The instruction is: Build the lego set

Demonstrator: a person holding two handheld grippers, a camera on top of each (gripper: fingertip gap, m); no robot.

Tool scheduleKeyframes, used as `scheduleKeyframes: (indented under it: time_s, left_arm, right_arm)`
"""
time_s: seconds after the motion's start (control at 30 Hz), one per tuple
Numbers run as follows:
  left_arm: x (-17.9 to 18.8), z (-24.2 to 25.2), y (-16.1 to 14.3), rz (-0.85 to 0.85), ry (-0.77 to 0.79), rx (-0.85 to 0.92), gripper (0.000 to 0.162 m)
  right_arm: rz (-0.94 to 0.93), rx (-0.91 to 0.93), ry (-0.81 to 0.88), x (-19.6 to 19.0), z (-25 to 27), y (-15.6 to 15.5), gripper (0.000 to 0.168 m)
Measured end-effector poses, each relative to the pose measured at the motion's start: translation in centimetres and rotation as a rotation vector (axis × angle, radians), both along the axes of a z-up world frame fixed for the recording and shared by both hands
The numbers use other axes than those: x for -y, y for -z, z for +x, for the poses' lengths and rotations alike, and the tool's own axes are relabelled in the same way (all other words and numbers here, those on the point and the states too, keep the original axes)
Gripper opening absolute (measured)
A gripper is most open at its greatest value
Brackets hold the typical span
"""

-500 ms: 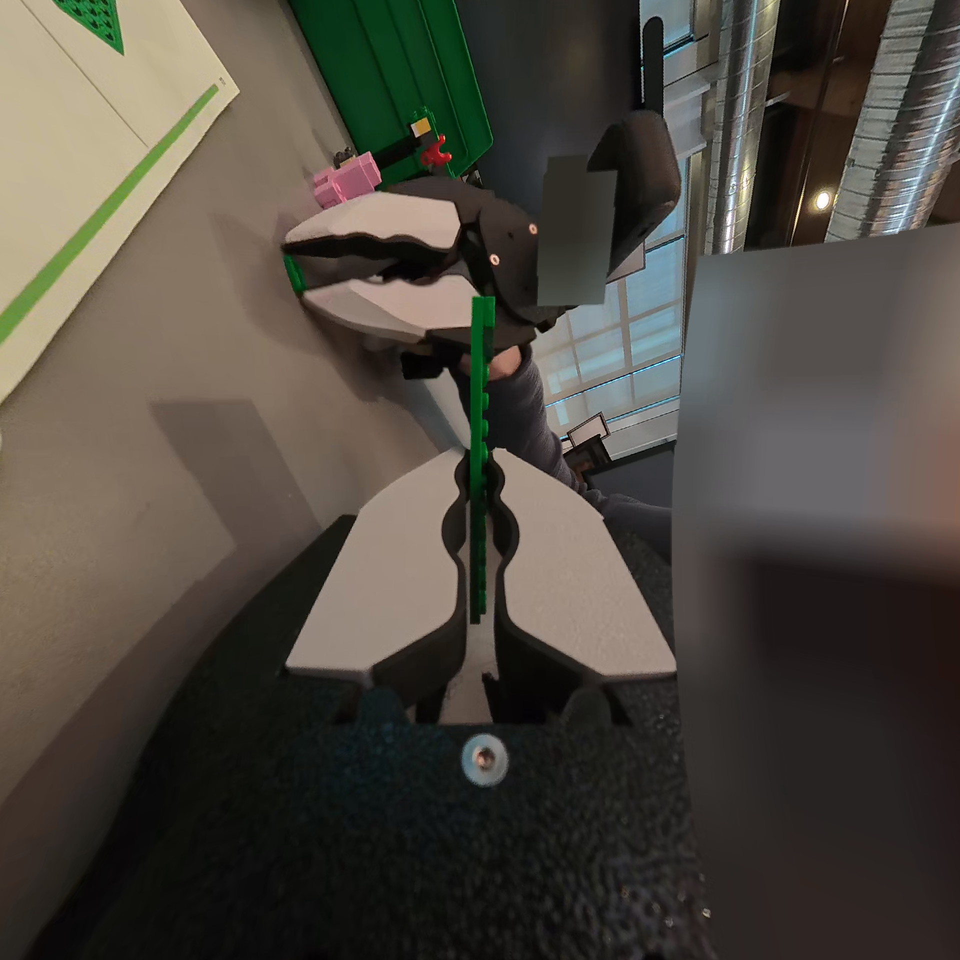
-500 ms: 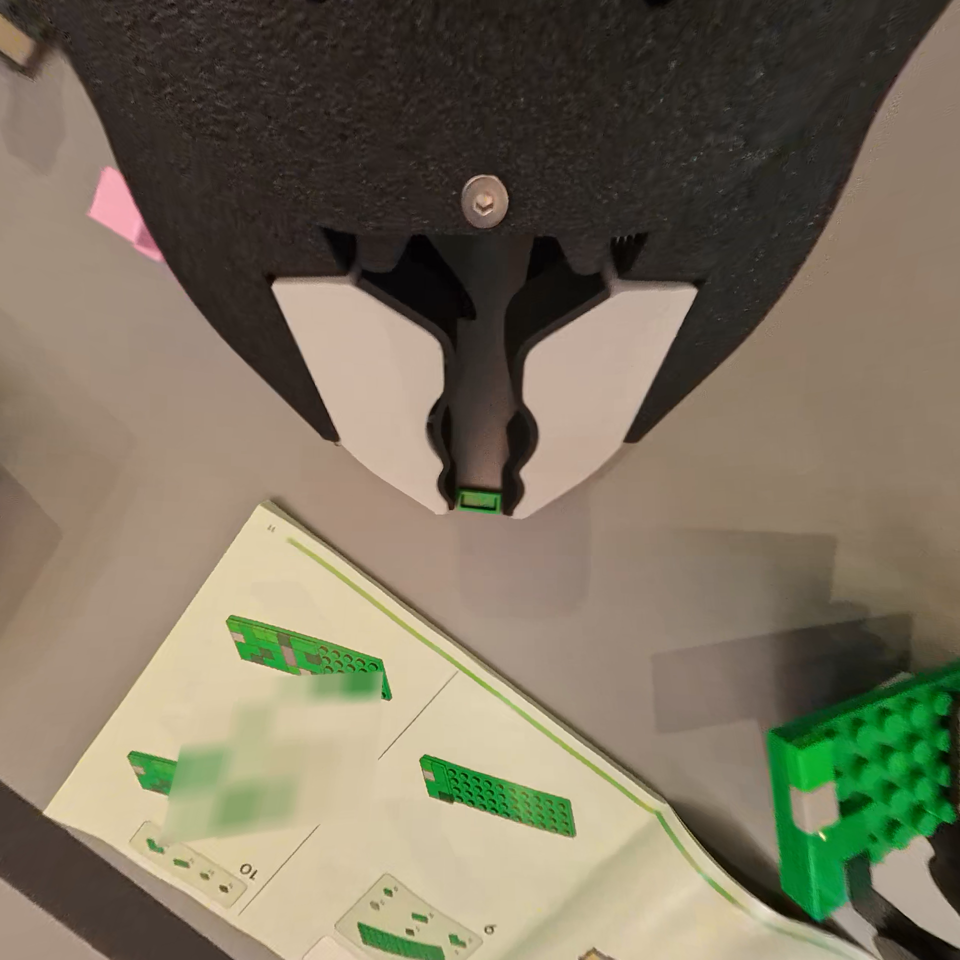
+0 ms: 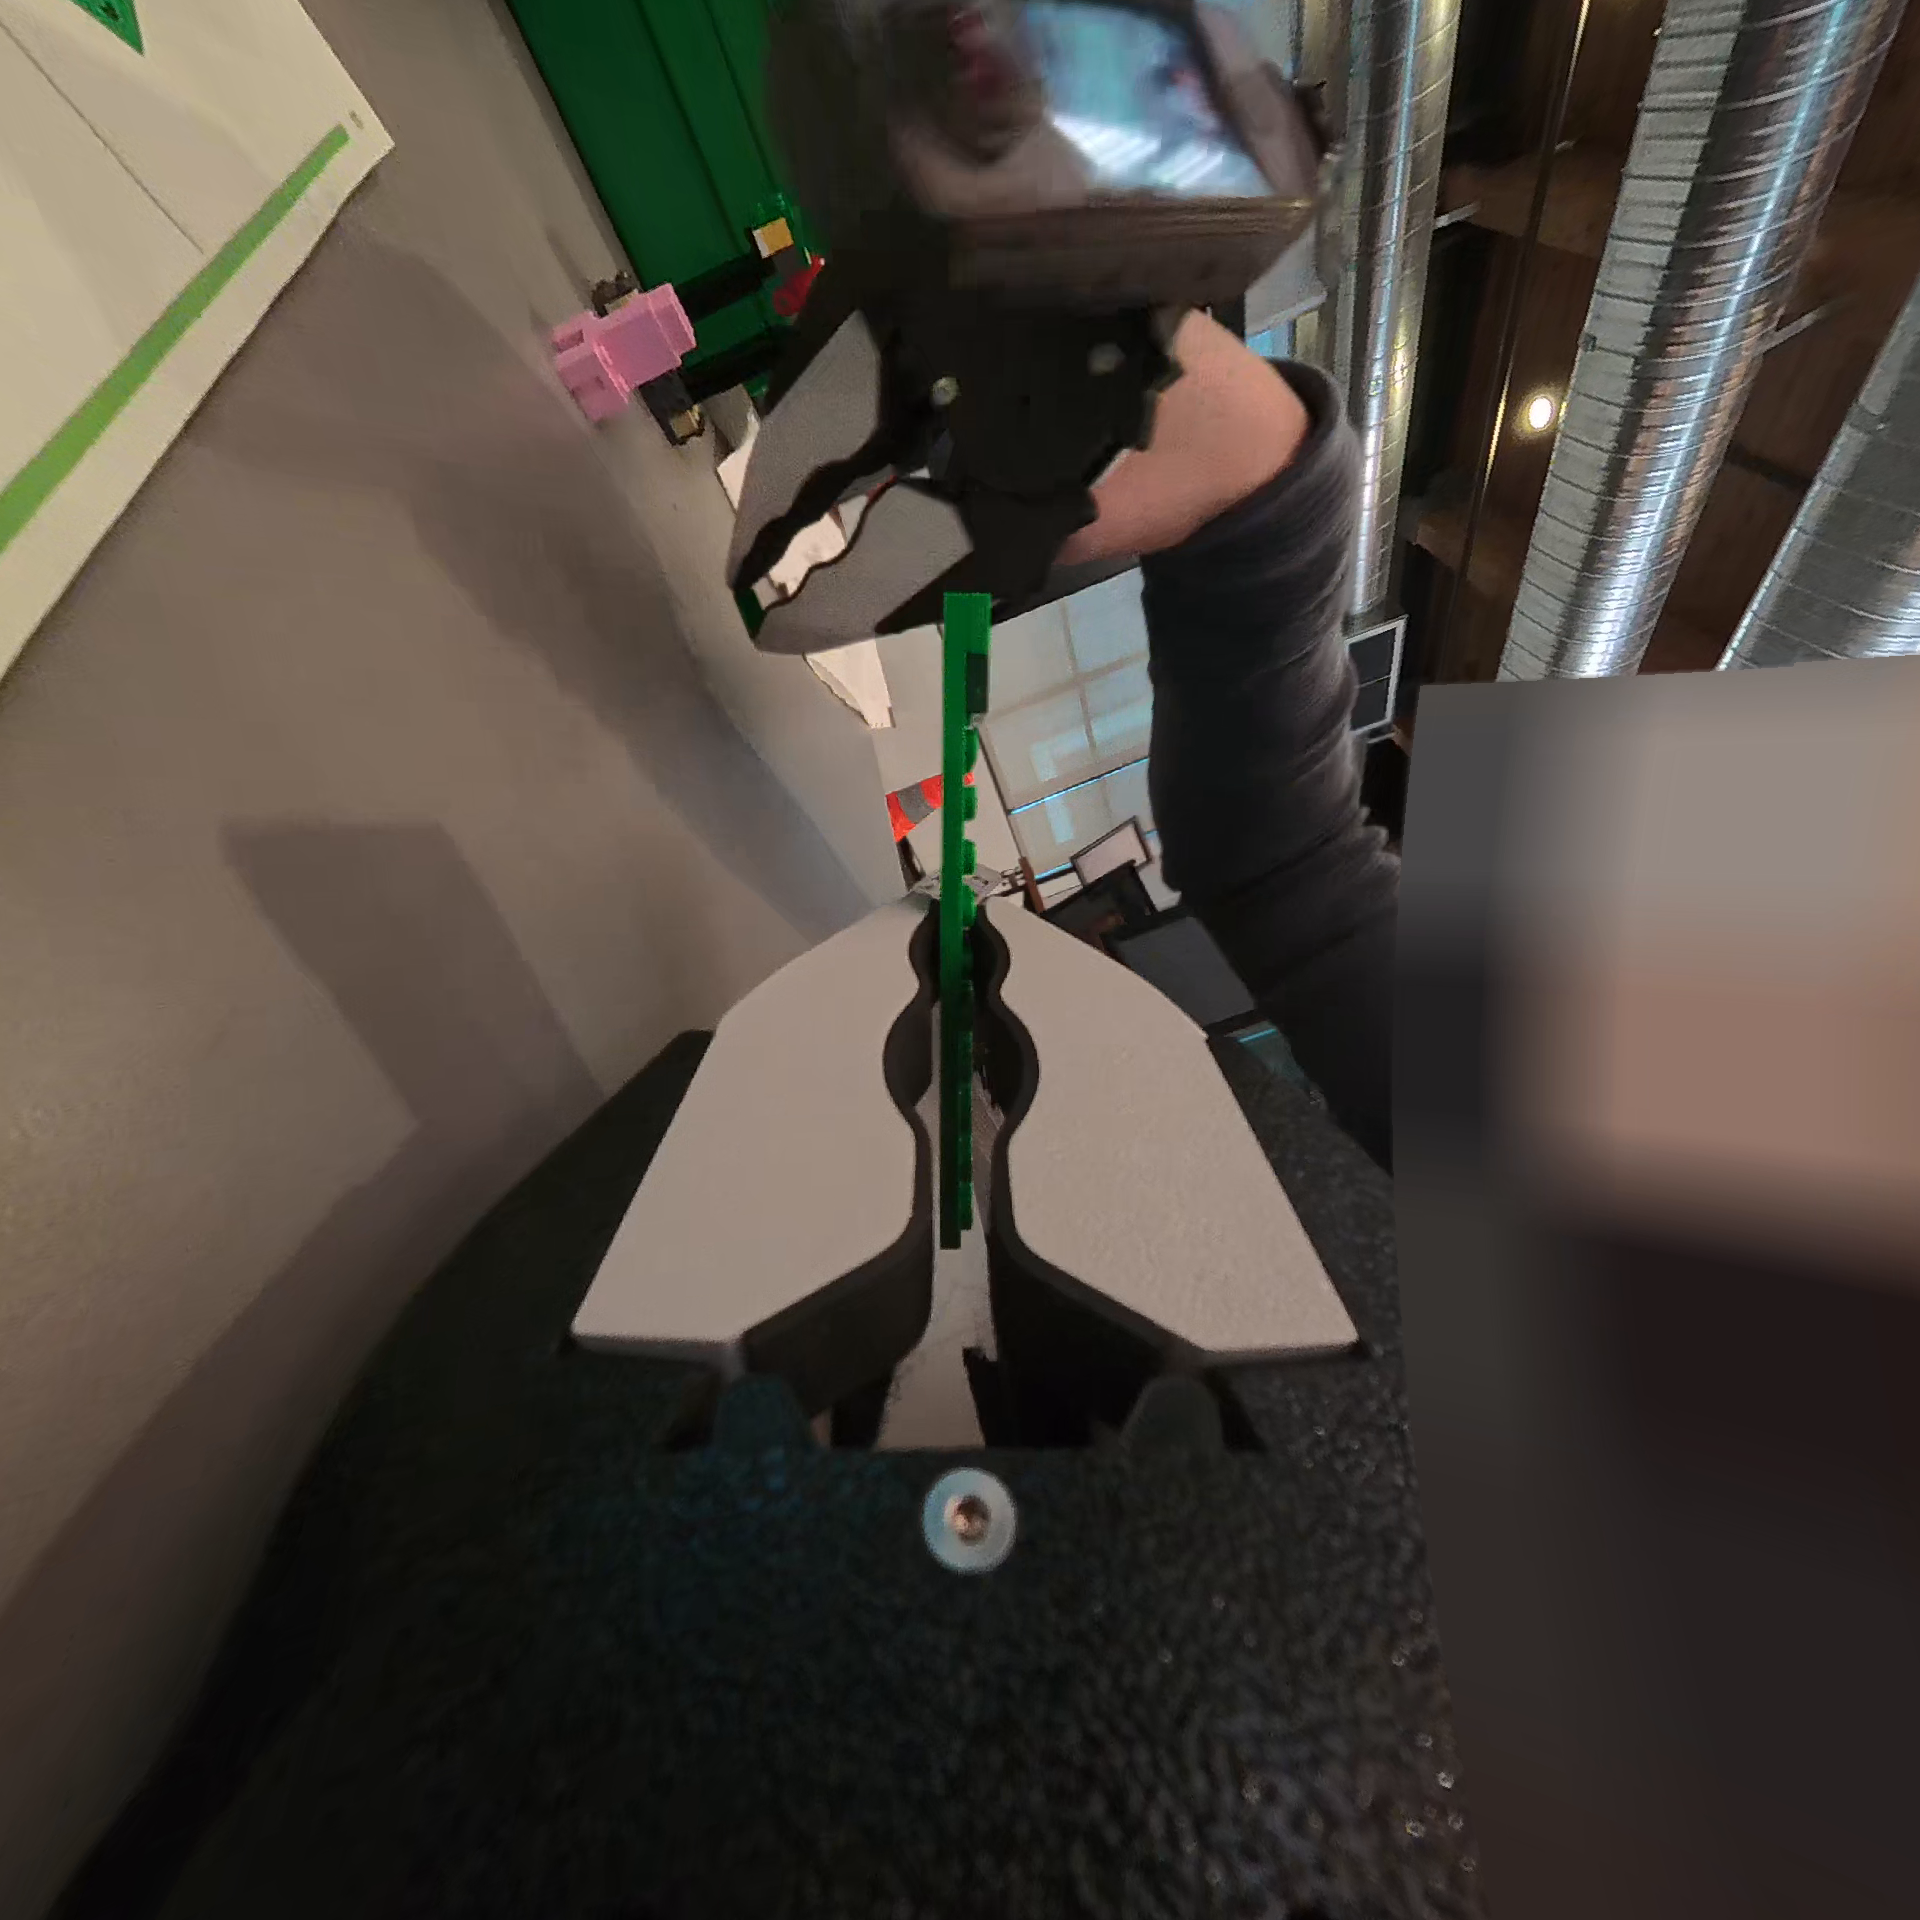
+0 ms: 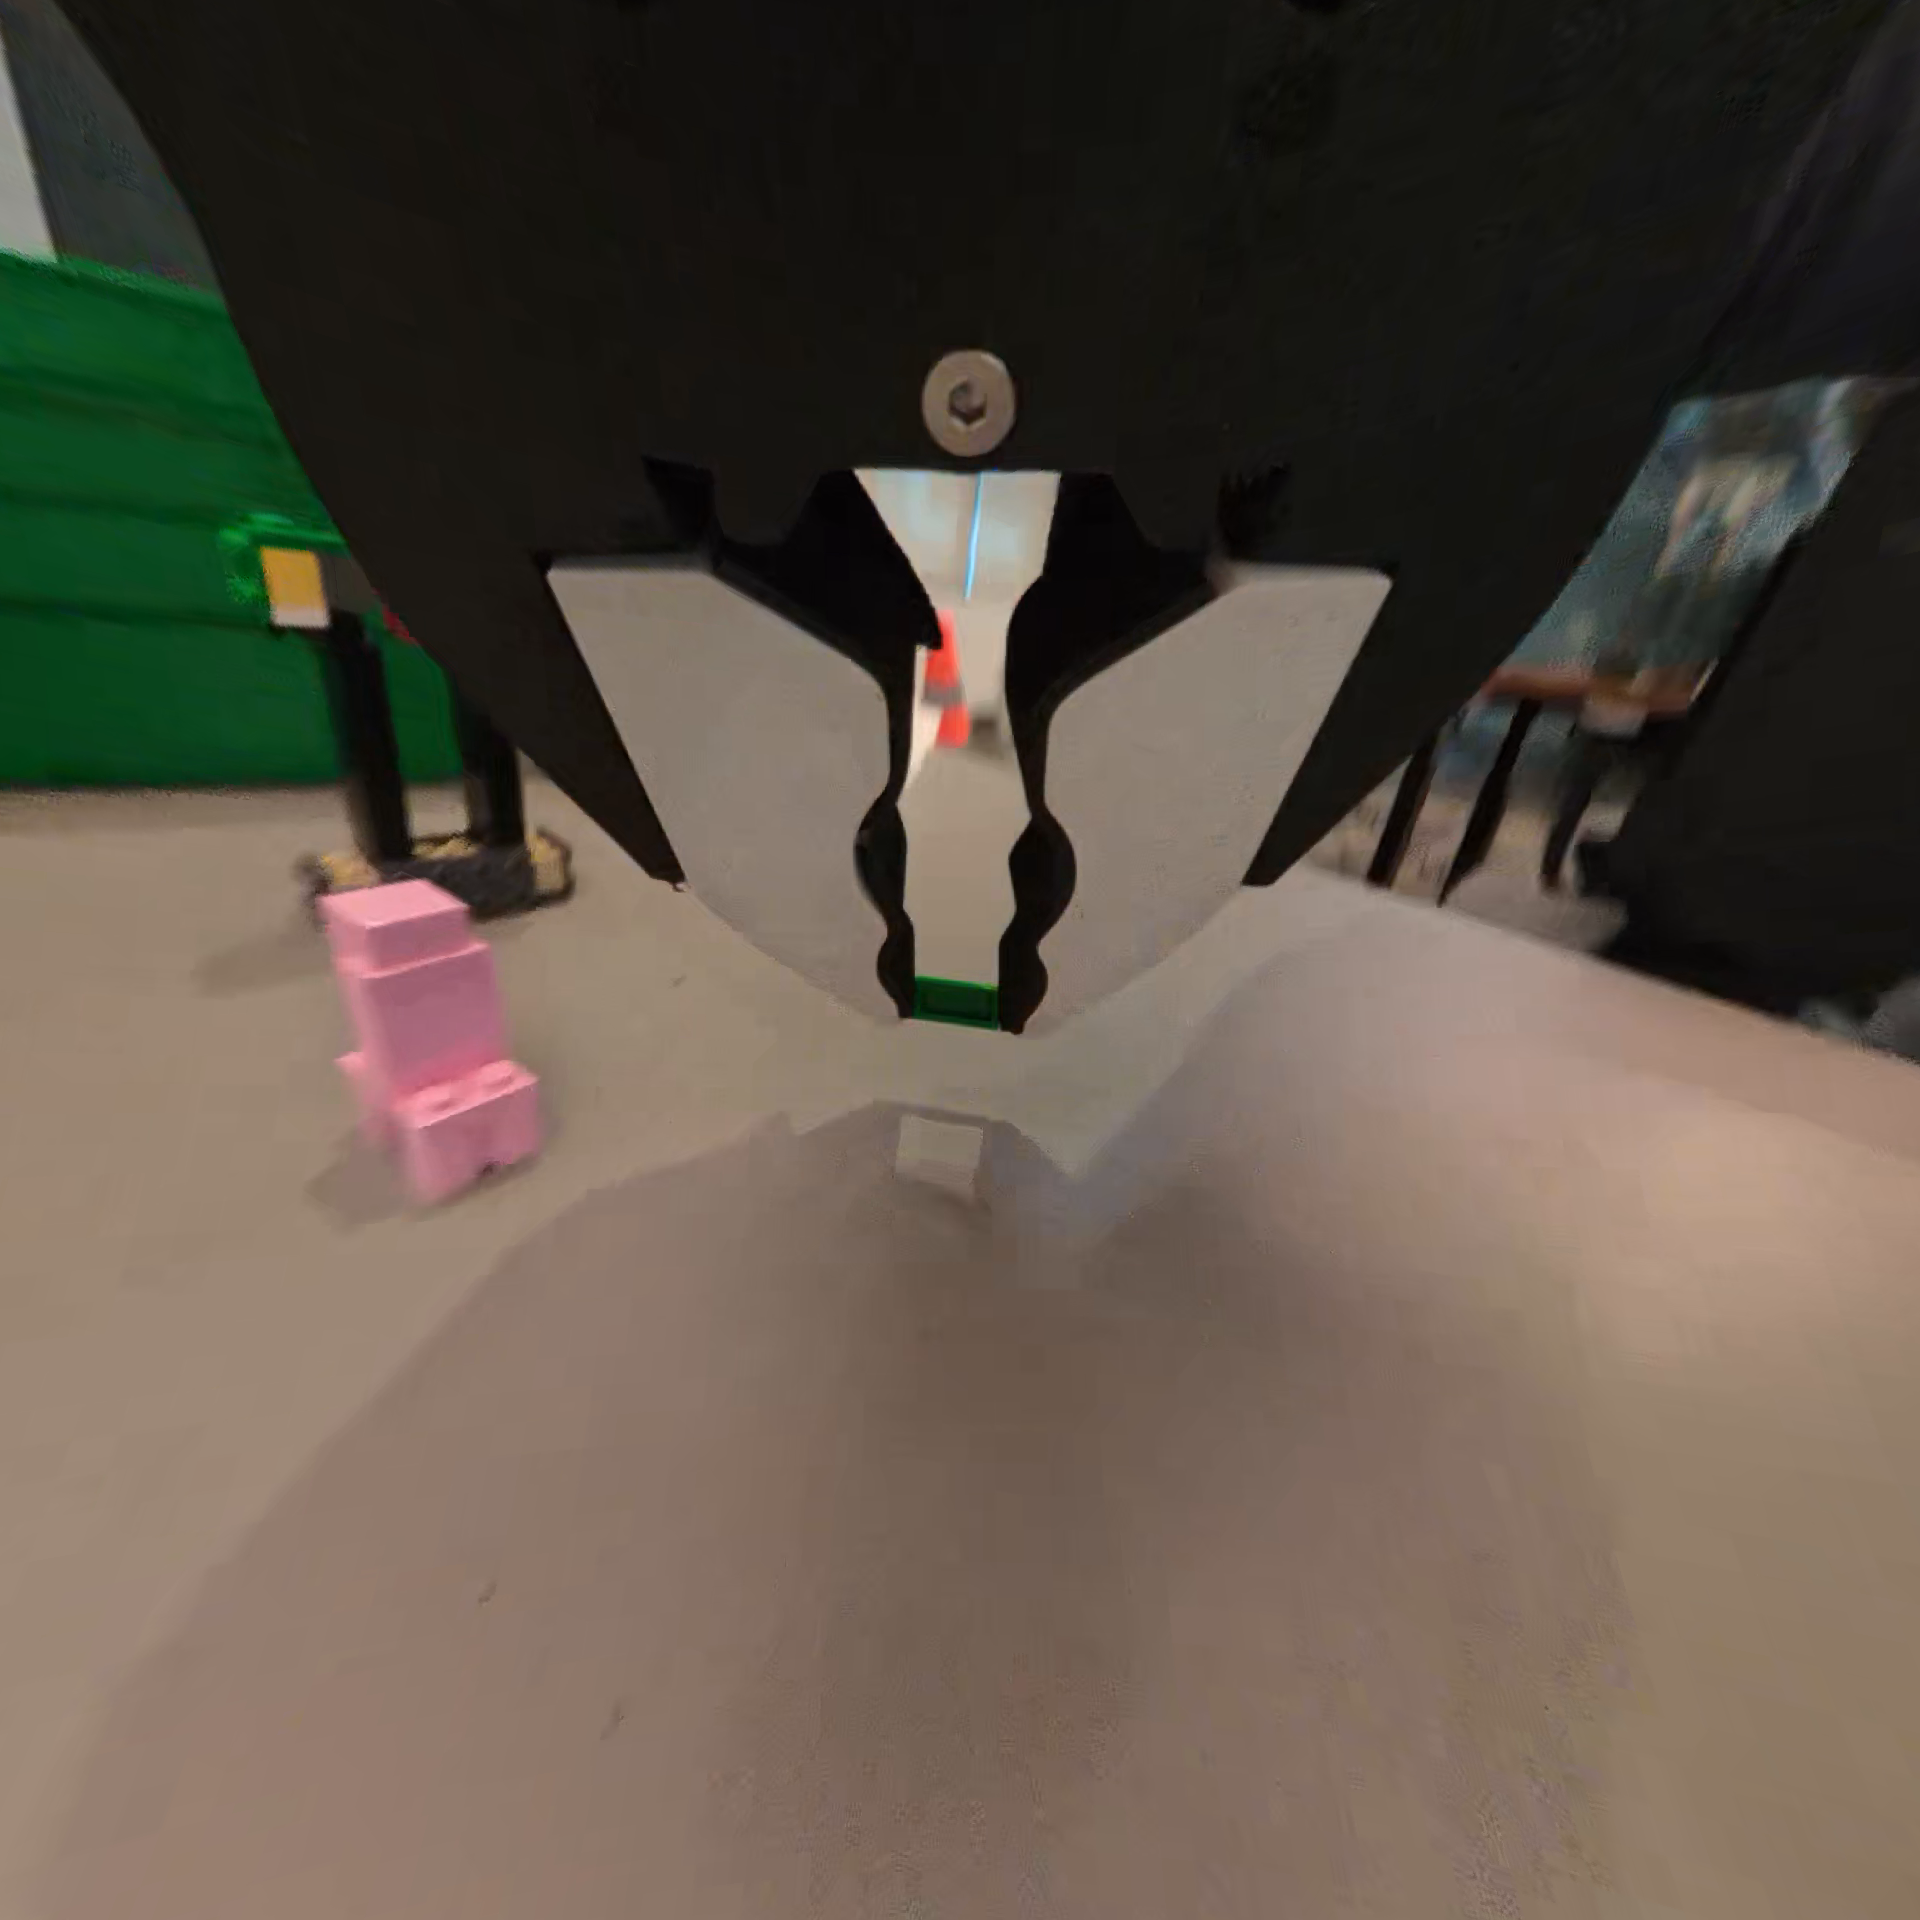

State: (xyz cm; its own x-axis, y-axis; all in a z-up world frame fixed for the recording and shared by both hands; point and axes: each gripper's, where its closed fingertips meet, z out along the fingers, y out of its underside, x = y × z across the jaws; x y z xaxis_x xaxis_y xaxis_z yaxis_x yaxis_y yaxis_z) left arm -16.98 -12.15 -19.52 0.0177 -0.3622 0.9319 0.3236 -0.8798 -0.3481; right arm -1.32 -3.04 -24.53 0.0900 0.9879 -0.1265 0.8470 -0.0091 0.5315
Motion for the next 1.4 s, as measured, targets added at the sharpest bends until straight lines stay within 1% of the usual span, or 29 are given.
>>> scheduleKeyframes:
  time_s: [0.03, 0.1, 0.27, 0.37, 0.43, 0.5, 0.6, 0.67, 0.73, 0.83, 0.97, 1.0, 1.07, 1.17, 1.23, 1.3, 1.37, 1.4]
  left_arm:
    - [0.1, 0.0, -0.1, 0.0, 0.005, 0.005, 0.004]
    - [0.2, 0.0, -0.1, 0.001, 0.016, 0.009, 0.004]
    - [0.5, 0.2, -0.1, 0.007, 0.03, -0.001, 0.004]
    - [0.5, 0.3, 0.0, 0.007, 0.035, -0.003, 0.004]
    - [0.6, 0.3, 0.0, 0.008, 0.038, -0.006, 0.004]
    - [0.6, 0.4, 0.1, 0.007, 0.042, -0.01, 0.004]
    - [0.7, 0.5, 0.1, 0.01, 0.049, -0.018, 0.004]
    - [0.8, 0.6, 0.1, 0.011, 0.055, -0.021, 0.004]
    - [0.9, 0.8, 0.2, 0.01, 0.068, -0.032, 0.004]
    - [1.5, 1.6, 0.5, 0.014, 0.118, -0.06, 0.004]
    - [1.4, 3.3, -0.2, 0.023, 0.177, -0.014, 0.004]
    - [1.4, 3.8, -0.5, 0.029, 0.197, 0.002, 0.004]
    - [1.3, 4.8, -0.6, 0.039, 0.229, 0.002, 0.004]
    - [1.2, 6.1, -0.9, 0.056, 0.263, 0.0, 0.004]
    - [1.2, 6.7, -1.0, 0.063, 0.279, -0.002, 0.004]
    - [1.1, 7.3, -0.9, 0.073, 0.289, -0.021, 0.004]
    - [1.1, 7.7, -0.7, 0.083, 0.3, -0.038, 0.004]
    - [1.2, 7.8, -0.8, 0.086, 0.306, -0.039, 0.004]
  right_arm:
    - [-0.011, 0.096, 0.002, 0.1, 0.9, 0.0, 0.015]
    - [-0.024, 0.191, 0.002, 0.3, 1.5, 0.2, 0.015]
    - [-0.05, 0.23, 0.031, 1.0, 0.5, 1.0, 0.016]
    - [-0.054, 0.228, 0.047, 1.2, -0.1, 1.4, 0.016]
    - [-0.039, 0.192, 0.045, 1.0, -0.6, 1.4, 0.02]
    - [-0.019, 0.113, 0.053, 0.6, -1.5, 1.4, 0.024]
    - [0.028, -0.071, 0.057, -0.1, -2.9, 1.0, 0.029]
    - [0.07, -0.259, 0.07, -0.2, -3.7, 0.0, 0.03]
    - [0.136, -0.506, 0.039, -0.4, -4.3, -1.3, 0.03]
    - [0.204, -0.852, -0.079, 0.1, -3.2, -2.7, 0.026]
    - [0.259, -1.173, -0.303, 0.6, -0.9, -2.2, 0.022]
    - [0.241, -1.22, -0.319, 0.8, -0.7, -1.8, 0.019]
    - [0.181, -1.266, -0.334, 1.2, -0.5, -1.2, 0.02]
    - [0.147, -1.258, -0.416, 0.7, -0.4, 0.1, 0.02]
    - [0.108, -1.265, -0.434, 0.6, -0.7, 0.8, 0.019]
    - [0.061, -1.269, -0.417, 0.6, -1.0, 1.4, 0.014]
    - [0.003, -1.265, -0.376, 0.7, -1.1, 1.6, 0.0]
    - [-0.041, -1.26, -0.337, 0.8, -1.1, 1.5, 0.0]
